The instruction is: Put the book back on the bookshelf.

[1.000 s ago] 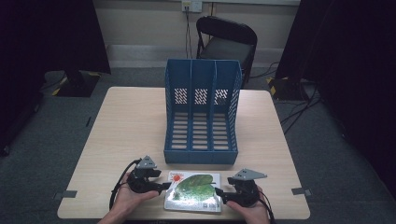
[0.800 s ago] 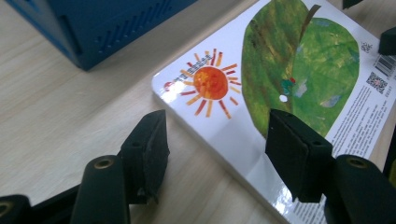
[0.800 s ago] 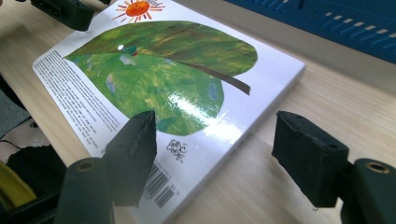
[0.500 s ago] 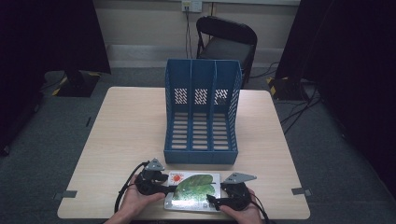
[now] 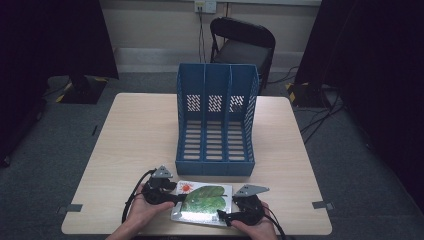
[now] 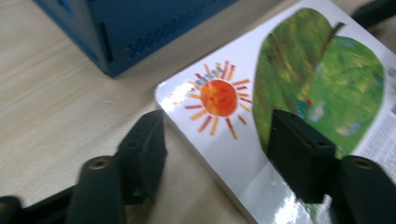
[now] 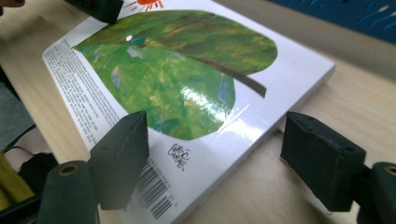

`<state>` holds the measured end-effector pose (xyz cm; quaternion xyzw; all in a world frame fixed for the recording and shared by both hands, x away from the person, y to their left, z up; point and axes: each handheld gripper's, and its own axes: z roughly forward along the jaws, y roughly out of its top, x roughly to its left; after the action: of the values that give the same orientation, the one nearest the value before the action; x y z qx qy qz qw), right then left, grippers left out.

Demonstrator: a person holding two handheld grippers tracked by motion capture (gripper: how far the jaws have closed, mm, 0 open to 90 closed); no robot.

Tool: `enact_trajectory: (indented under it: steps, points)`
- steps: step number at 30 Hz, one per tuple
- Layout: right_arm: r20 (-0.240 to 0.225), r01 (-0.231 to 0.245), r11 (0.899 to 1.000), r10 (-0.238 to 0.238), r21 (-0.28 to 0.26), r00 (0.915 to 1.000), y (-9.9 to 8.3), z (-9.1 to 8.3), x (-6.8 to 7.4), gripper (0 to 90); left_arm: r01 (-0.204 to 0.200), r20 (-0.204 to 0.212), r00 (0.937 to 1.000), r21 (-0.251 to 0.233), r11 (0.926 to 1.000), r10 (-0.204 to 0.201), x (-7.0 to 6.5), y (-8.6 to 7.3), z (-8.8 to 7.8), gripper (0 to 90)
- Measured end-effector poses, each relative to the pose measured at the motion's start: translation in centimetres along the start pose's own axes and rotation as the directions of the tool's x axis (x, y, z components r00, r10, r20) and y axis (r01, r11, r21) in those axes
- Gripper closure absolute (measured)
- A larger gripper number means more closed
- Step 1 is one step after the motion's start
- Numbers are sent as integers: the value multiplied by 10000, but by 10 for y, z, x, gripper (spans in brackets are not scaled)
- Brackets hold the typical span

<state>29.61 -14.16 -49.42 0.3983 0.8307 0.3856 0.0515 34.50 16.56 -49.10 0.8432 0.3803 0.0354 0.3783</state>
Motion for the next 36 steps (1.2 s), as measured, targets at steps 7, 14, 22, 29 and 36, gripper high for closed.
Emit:
enact_trajectory:
  steps: [7, 14, 22, 29, 36]
  points:
    - [-114, 101, 9999, -101, 16, 9999, -1, -1, 2, 230, 290, 177, 9994, -200, 9994, -287, 1, 2, 4, 241]
    - [-265, 213, 9997, -211, 80, 9994, -2, -1, 4, 230, 1, 9, 10000, -122, 9999, 0, -2, 3, 6, 211]
    - [-420, 400, 9991, -393, 167, 9983, -5, -2, 7, 184, 406, 142, 9991, -338, 9986, -401, -1, 2, 6, 203]
    - [-532, 565, 9981, -552, 239, 9971, -4, -1, 9, 126, 1295, 840, 9887, -603, 9897, -1243, 6, 1, 3, 197]
    - [-559, 787, 9964, -768, 326, 9955, -5, 0, 11, 84, 1888, 1416, 9748, -1132, 9755, -1723, 11, 3, -7, 222]
